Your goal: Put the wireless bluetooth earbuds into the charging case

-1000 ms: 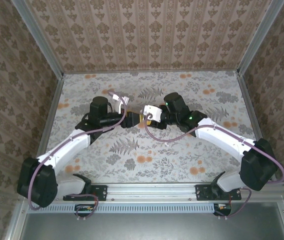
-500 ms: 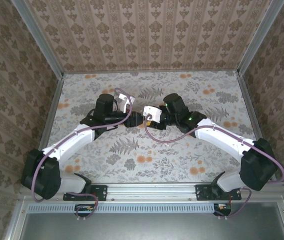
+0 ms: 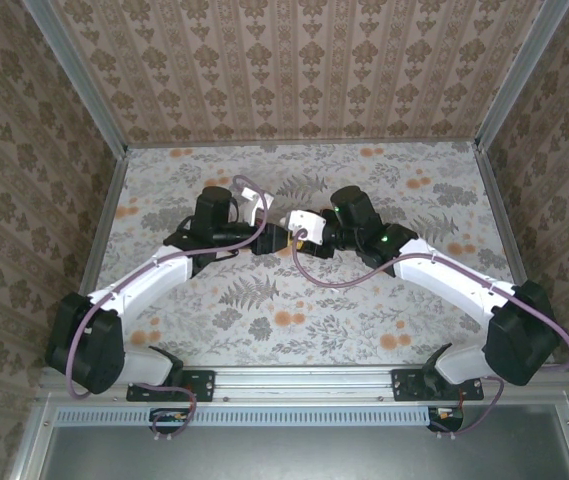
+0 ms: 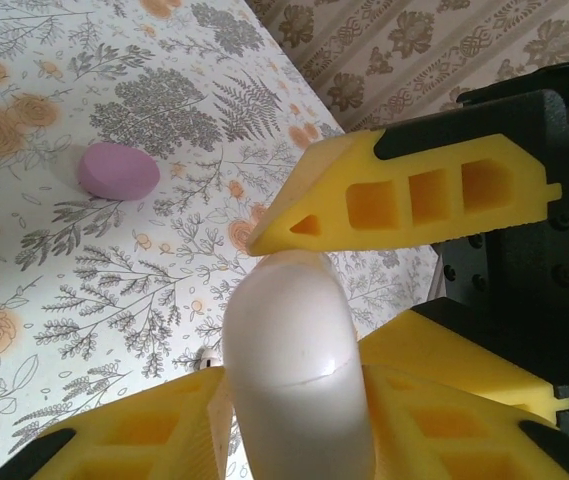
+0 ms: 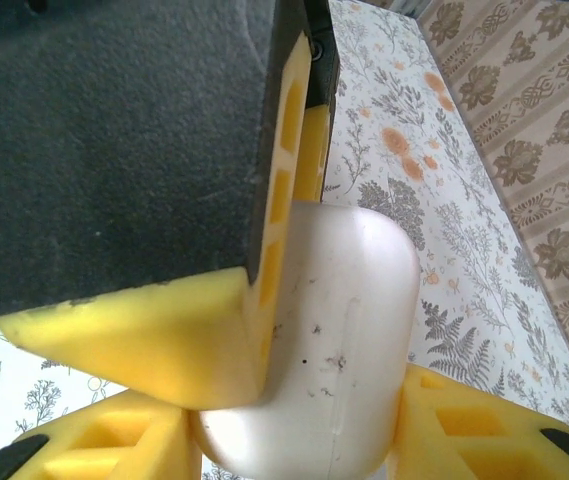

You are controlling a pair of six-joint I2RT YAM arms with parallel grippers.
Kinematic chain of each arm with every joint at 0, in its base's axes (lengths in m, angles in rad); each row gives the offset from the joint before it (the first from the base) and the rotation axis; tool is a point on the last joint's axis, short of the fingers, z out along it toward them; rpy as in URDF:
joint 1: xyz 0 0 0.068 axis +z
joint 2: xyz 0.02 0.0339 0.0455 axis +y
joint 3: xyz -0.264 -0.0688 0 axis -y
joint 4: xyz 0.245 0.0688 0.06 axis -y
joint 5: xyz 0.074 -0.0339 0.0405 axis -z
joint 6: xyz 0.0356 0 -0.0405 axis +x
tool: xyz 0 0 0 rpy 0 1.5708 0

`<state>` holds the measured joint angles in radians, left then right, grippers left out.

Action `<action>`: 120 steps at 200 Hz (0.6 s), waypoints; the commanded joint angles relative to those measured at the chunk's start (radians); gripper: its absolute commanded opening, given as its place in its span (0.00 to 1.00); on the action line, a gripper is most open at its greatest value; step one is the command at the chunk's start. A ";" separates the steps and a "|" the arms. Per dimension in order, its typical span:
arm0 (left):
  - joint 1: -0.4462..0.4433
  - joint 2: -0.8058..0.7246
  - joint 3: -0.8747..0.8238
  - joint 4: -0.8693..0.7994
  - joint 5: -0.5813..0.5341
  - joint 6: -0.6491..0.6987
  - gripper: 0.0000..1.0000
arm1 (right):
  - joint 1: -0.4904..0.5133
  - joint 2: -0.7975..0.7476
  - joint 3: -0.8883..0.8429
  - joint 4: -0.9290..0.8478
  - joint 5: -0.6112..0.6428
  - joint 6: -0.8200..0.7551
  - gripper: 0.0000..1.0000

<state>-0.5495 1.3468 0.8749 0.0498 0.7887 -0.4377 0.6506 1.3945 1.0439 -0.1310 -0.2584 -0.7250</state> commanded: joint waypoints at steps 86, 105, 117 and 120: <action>-0.004 0.003 0.019 0.035 -0.018 -0.048 0.42 | 0.010 -0.050 -0.031 0.035 0.011 -0.011 0.44; -0.004 0.008 0.017 0.036 -0.018 -0.055 0.42 | 0.010 -0.052 -0.036 0.045 0.014 -0.013 0.44; -0.003 0.009 0.018 0.033 -0.019 -0.060 0.42 | 0.011 -0.053 -0.038 0.050 0.018 -0.016 0.44; -0.004 0.009 0.019 0.032 -0.020 -0.061 0.42 | 0.011 -0.052 -0.038 0.051 0.018 -0.017 0.44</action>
<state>-0.5503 1.3468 0.8749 0.0578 0.7837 -0.4740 0.6525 1.3750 1.0199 -0.1093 -0.2455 -0.7292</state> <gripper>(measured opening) 0.418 0.443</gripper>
